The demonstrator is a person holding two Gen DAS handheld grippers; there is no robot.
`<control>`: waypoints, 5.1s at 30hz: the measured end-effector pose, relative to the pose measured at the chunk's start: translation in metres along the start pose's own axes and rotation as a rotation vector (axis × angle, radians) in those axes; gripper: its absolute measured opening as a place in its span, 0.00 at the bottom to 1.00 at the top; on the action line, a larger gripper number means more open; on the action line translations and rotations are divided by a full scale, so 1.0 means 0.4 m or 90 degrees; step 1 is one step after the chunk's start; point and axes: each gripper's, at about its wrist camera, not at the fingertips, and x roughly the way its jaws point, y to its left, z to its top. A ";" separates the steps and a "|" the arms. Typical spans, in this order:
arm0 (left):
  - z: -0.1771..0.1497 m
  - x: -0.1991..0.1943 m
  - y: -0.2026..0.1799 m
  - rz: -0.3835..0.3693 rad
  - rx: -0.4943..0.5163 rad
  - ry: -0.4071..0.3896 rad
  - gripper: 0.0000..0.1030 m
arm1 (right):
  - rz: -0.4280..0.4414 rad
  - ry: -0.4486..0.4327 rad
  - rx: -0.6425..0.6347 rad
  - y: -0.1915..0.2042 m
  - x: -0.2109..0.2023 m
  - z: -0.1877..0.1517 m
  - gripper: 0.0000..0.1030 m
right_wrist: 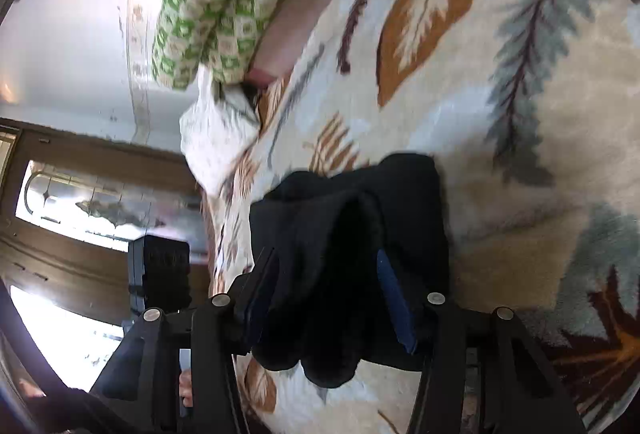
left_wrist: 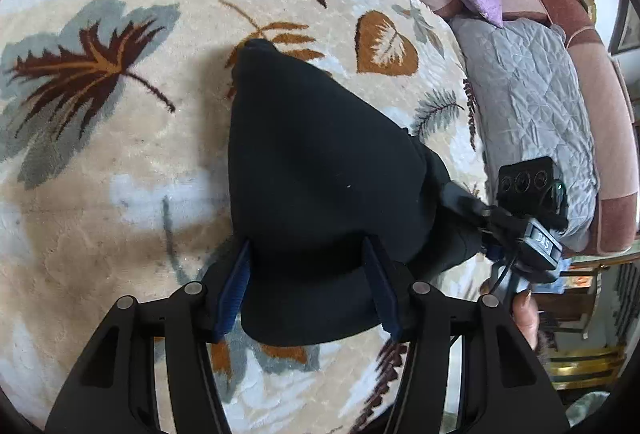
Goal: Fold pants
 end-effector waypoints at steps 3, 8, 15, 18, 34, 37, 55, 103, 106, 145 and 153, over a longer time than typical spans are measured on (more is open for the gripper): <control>-0.010 -0.002 -0.020 0.027 0.010 -0.020 0.52 | -0.021 0.030 -0.056 0.023 0.007 0.008 0.13; -0.018 -0.022 -0.073 0.050 0.025 -0.052 0.50 | -0.087 -0.002 -0.176 0.114 -0.025 0.016 0.11; -0.034 0.041 -0.101 0.171 0.068 -0.034 0.52 | -0.207 -0.039 -0.295 0.143 -0.061 0.032 0.11; -0.049 0.070 -0.104 0.203 0.095 -0.029 0.54 | -0.245 -0.003 -0.311 0.099 -0.015 0.016 0.15; -0.048 0.043 -0.064 0.130 0.017 -0.020 0.54 | -0.218 -0.025 -0.221 0.066 -0.085 -0.084 0.44; -0.044 0.050 -0.057 0.114 -0.005 -0.013 0.54 | -0.305 -0.048 -0.267 0.044 -0.068 -0.100 0.66; -0.079 -0.057 -0.031 0.121 0.047 -0.078 0.54 | -0.178 -0.097 -0.131 0.078 -0.154 -0.093 0.67; -0.076 -0.123 0.221 0.047 -0.026 -0.064 0.31 | -0.177 0.036 -0.228 0.226 0.207 -0.091 0.34; -0.084 -0.131 0.232 0.062 0.017 -0.062 0.47 | -0.177 0.043 -0.223 0.200 0.216 -0.101 0.43; -0.470 -0.271 0.083 0.428 -0.035 -0.384 0.50 | -0.431 -0.217 -0.408 0.498 0.052 -0.567 1.00; -0.470 -0.275 0.093 0.423 -0.036 -0.380 0.50 | -0.466 -0.262 -0.407 0.499 0.017 -0.573 1.00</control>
